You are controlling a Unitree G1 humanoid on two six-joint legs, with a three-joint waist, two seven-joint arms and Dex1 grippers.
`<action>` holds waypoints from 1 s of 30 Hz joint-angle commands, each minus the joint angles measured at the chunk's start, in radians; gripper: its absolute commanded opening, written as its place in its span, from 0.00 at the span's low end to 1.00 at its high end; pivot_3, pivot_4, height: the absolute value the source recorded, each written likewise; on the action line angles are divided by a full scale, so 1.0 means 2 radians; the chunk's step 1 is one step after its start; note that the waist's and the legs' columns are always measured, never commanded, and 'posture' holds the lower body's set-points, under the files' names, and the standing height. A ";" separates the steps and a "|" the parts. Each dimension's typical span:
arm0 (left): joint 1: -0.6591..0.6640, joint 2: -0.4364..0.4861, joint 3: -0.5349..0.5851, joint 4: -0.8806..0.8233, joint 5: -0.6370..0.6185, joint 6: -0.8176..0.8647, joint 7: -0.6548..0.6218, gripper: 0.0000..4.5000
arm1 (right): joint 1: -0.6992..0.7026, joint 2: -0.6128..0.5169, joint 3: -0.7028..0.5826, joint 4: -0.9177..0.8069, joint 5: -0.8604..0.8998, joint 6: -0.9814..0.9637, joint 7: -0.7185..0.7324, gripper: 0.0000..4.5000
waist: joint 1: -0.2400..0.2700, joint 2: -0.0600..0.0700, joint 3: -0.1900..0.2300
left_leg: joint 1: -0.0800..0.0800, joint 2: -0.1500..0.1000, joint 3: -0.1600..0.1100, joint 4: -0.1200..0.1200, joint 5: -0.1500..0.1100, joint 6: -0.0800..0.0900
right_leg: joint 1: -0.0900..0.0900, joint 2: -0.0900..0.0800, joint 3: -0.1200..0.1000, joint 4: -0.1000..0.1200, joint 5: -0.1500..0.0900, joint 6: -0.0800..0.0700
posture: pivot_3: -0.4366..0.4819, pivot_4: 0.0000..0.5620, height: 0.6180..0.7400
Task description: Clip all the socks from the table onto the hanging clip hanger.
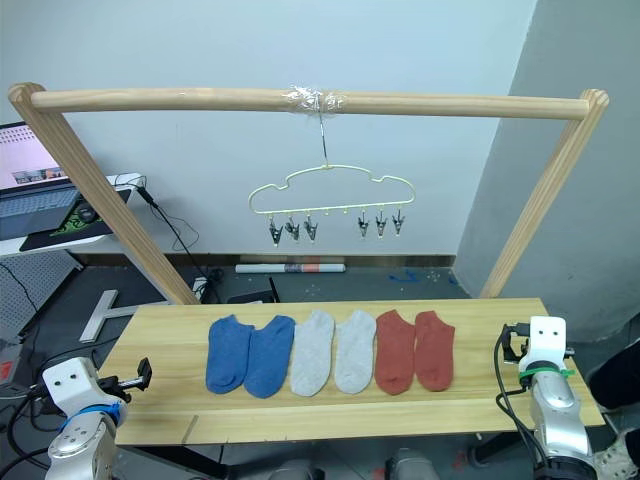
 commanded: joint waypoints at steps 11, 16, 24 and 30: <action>0.006 0.010 0.012 -0.028 -0.021 -0.002 -0.010 0.99 | -0.004 -0.007 -0.009 -0.015 -0.002 -0.007 -0.005 1.00 | 0.000 0.000 0.000 | 0.000 0.001 0.000 0.000 0.000 0.000 | 0.000 0.000 0.000 0.000 0.000 0.000 | 0.51 0.13 1.00; 0.013 0.014 0.015 -0.046 -0.029 0.003 -0.015 0.99 | 0.001 -0.005 -0.007 -0.024 -0.001 -0.005 -0.005 1.00 | -0.001 0.000 0.002 | 0.000 0.002 0.001 0.000 0.000 0.000 | -0.001 0.000 0.000 0.000 0.000 0.000 | 0.51 0.15 1.00; 0.038 0.009 0.020 -0.143 -0.059 0.016 -0.039 0.99 | 0.003 -0.004 0.010 -0.060 -0.005 -0.007 0.010 1.00 | -0.001 0.000 0.007 | 0.000 0.002 0.002 0.000 0.000 0.000 | -0.001 0.000 0.000 0.000 0.000 0.000 | 0.51 0.18 1.00; 0.055 -0.009 -0.029 -0.308 -0.098 0.061 -0.080 0.99 | -0.018 -0.018 0.065 -0.121 -0.006 0.000 0.078 1.00 | -0.001 -0.001 0.017 | -0.002 0.003 0.003 0.000 0.000 0.000 | -0.003 0.000 0.001 0.000 0.000 0.000 | 0.52 0.21 1.00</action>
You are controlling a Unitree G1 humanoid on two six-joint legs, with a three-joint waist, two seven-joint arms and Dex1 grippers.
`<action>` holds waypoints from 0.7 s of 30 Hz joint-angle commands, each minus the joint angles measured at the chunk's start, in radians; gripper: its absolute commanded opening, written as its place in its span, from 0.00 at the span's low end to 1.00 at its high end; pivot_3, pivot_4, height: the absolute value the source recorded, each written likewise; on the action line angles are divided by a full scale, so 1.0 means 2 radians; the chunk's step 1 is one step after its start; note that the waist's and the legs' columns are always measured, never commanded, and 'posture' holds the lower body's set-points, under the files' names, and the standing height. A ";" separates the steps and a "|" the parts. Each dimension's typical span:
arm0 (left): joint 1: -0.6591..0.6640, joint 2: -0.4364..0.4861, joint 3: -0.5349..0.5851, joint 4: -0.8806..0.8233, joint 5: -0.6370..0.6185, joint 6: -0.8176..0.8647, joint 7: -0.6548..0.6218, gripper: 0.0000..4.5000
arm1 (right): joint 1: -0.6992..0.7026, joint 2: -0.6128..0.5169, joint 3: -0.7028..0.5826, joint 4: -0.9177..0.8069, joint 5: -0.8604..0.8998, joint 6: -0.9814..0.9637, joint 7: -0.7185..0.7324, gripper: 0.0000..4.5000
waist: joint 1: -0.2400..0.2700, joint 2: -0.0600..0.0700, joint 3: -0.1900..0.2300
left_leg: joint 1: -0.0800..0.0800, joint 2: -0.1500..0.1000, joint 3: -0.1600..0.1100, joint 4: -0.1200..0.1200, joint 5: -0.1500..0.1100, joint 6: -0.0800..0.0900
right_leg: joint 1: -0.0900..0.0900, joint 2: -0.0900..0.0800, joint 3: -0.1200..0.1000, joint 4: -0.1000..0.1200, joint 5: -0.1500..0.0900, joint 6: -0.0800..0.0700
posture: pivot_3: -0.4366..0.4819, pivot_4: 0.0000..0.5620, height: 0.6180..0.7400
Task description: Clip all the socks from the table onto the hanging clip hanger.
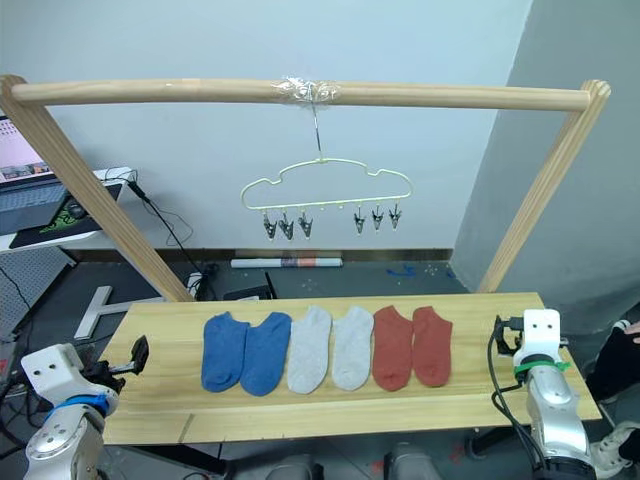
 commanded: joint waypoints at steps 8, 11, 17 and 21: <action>-0.055 -0.024 -0.080 -0.130 -0.015 0.063 -0.021 0.66 | -0.060 -0.013 0.052 -0.095 0.039 0.018 0.121 1.00 | 0.000 0.000 0.005 | -0.003 0.000 0.000 -0.001 0.000 0.000 | -0.003 0.002 0.000 0.001 0.002 0.003 | 0.50 0.23 1.00; -0.094 -0.031 -0.110 -0.130 -0.003 0.074 -0.020 0.66 | -0.081 -0.018 0.075 -0.117 0.059 0.032 0.172 1.00 | 0.000 0.000 0.008 | -0.005 -0.001 -0.001 0.001 0.000 0.000 | -0.004 0.003 0.000 0.001 0.002 0.004 | 0.48 0.24 1.00; -0.146 -0.050 -0.133 -0.094 0.017 0.073 -0.007 0.66 | -0.121 -0.004 0.114 -0.153 0.098 0.059 0.231 1.00 | -0.001 0.000 0.011 | -0.006 0.000 -0.001 0.001 -0.001 0.000 | -0.005 0.004 0.000 0.000 0.003 0.004 | 0.46 0.26 1.00; -0.160 -0.058 -0.135 -0.082 0.027 0.070 -0.002 0.66 | -0.133 0.003 0.119 -0.169 0.112 0.080 0.238 1.00 | -0.003 0.000 0.012 | -0.007 0.000 -0.001 0.001 -0.001 0.000 | -0.006 0.004 0.000 0.001 0.003 0.004 | 0.44 0.27 1.00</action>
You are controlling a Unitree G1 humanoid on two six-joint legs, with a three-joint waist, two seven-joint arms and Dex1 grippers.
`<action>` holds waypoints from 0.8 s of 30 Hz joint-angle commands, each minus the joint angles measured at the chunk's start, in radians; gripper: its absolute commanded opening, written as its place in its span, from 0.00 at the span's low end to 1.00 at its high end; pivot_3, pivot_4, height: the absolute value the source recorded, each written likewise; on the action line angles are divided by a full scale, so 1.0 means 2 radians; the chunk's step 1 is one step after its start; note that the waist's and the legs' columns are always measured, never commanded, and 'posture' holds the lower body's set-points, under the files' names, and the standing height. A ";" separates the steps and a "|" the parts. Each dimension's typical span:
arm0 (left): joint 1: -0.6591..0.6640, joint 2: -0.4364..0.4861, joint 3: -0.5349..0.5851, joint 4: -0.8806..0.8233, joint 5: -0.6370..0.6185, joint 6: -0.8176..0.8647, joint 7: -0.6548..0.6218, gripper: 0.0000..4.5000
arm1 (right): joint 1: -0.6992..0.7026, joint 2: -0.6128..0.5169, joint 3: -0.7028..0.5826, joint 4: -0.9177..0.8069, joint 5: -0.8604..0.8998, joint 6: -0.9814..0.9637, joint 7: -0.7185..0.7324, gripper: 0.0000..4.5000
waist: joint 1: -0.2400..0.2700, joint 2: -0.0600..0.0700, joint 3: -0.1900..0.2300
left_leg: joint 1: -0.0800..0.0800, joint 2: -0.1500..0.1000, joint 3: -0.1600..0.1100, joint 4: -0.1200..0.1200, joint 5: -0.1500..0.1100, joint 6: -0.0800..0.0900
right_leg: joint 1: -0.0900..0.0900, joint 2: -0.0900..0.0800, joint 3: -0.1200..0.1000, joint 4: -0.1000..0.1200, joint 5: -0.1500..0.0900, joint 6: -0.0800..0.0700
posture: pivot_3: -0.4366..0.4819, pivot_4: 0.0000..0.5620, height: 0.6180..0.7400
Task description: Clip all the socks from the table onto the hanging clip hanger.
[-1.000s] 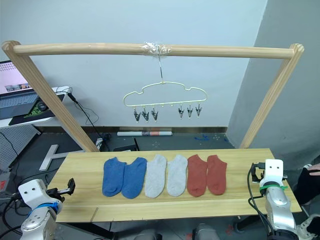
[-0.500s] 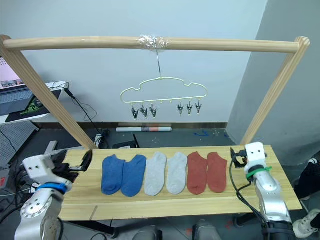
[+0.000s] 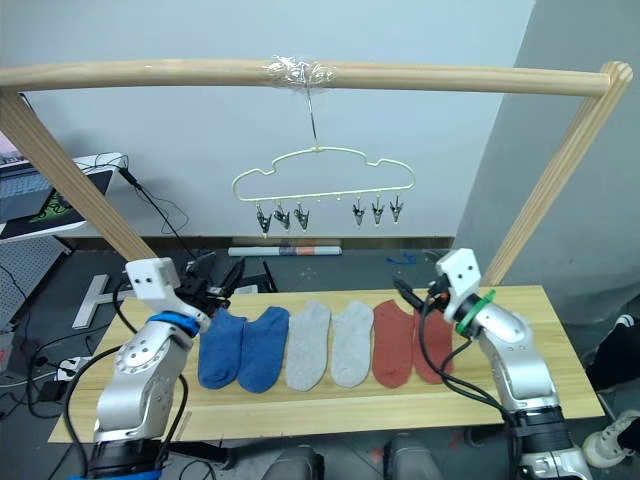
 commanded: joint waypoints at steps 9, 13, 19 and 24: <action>-0.083 -0.033 -0.017 0.088 0.045 -0.057 0.023 0.66 | -0.070 0.020 0.041 -0.068 0.033 0.067 0.028 1.00 | -0.004 -0.001 0.003 | 0.000 0.000 0.000 0.001 0.000 0.000 | 0.000 0.000 -0.001 0.000 0.000 0.000 | 0.44 0.29 1.00; -0.105 -0.042 -0.022 0.117 0.056 -0.073 0.029 0.66 | -0.084 0.026 0.049 -0.066 0.035 0.070 0.030 1.00 | -0.005 -0.001 0.004 | 0.000 0.000 -0.001 0.000 0.000 0.000 | 0.000 0.000 -0.001 0.000 0.000 0.000 | 0.44 0.29 1.00; -0.156 -0.052 -0.026 0.185 0.079 -0.105 0.049 0.66 | -0.104 0.031 0.049 -0.062 0.036 0.074 0.031 1.00 | -0.007 -0.002 0.010 | 0.000 0.000 -0.001 0.001 0.000 0.000 | 0.000 0.000 -0.001 0.001 0.001 0.001 | 0.43 0.32 1.00; -0.172 -0.053 -0.024 0.207 0.085 -0.122 0.053 0.66 | -0.110 0.031 0.047 -0.064 0.037 0.078 0.029 1.00 | -0.009 -0.003 0.012 | -0.001 0.000 -0.001 0.001 0.000 0.000 | 0.000 0.000 -0.001 0.000 0.001 0.001 | 0.42 0.33 1.00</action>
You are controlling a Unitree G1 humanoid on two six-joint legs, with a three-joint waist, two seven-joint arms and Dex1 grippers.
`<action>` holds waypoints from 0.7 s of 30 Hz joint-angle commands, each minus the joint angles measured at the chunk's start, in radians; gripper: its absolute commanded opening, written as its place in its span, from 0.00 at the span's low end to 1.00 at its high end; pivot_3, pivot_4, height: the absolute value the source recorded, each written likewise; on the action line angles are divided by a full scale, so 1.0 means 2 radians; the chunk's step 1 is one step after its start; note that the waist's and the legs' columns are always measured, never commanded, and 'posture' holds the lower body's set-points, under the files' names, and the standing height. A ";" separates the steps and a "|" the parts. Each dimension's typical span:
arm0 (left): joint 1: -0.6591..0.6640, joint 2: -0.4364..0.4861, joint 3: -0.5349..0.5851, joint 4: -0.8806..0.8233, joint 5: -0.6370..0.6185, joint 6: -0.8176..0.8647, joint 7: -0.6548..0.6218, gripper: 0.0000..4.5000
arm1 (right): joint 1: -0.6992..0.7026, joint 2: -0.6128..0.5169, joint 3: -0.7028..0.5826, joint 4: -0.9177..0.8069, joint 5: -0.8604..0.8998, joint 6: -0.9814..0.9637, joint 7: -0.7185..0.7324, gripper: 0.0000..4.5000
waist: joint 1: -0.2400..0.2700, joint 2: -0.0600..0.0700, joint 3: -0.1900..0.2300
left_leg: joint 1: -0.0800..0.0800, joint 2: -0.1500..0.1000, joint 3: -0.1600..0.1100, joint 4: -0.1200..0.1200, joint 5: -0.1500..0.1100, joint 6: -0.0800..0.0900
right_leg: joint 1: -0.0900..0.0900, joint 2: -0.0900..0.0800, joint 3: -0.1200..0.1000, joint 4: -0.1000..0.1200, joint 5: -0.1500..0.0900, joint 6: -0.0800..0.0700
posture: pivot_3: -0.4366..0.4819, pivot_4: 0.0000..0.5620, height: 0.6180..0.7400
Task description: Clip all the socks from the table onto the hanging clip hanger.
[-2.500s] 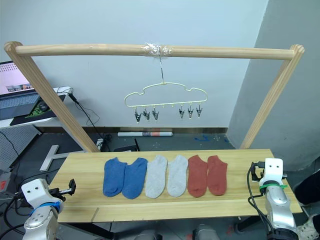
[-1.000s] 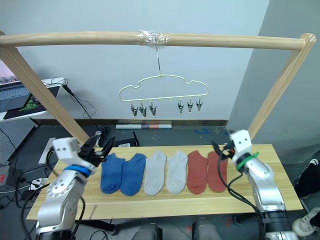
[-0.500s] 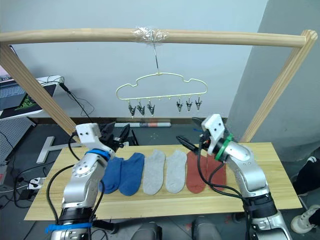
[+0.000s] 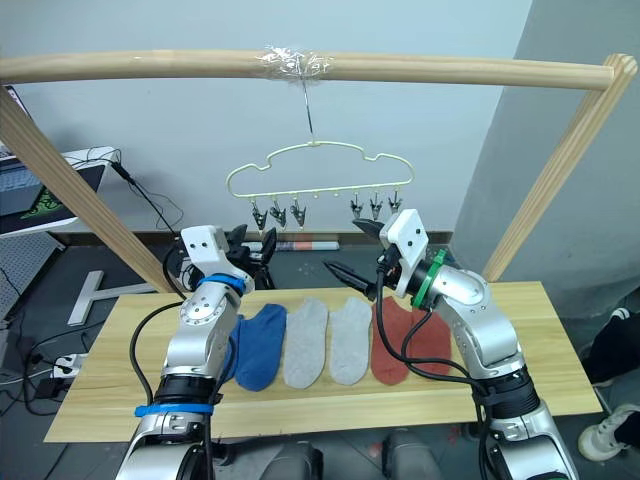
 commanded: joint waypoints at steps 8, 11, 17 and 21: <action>-0.037 0.003 0.011 0.017 0.005 -0.030 0.020 0.66 | -0.016 0.001 -0.009 -0.028 0.010 0.014 -0.002 1.00 | -0.001 0.000 0.003 | 0.000 0.000 -0.001 0.000 0.000 0.000 | 0.000 -0.002 0.000 0.000 0.000 0.000 | 0.42 0.34 1.00; -0.041 0.005 0.012 0.018 0.005 -0.032 0.022 0.66 | -0.021 0.003 -0.010 -0.028 0.012 0.017 -0.003 1.00 | -0.001 0.000 0.003 | 0.000 0.000 0.000 0.000 0.000 0.000 | 0.000 -0.002 0.000 0.000 0.000 0.000 | 0.42 0.34 1.00; -0.051 0.009 0.013 0.020 0.005 -0.036 0.023 0.66 | -0.028 0.007 -0.013 -0.028 0.015 0.021 -0.005 1.00 | -0.001 0.000 0.003 | 0.000 0.000 0.000 0.000 0.000 0.000 | 0.000 -0.002 -0.001 0.000 0.000 0.000 | 0.43 0.34 1.00; -0.057 0.008 0.011 0.016 0.006 -0.037 0.024 0.66 | -0.031 0.008 -0.013 -0.027 0.017 0.023 -0.005 1.00 | -0.001 0.000 0.005 | 0.000 0.000 0.000 0.000 0.000 0.000 | 0.000 -0.002 -0.001 0.000 0.000 0.000 | 0.43 0.34 1.00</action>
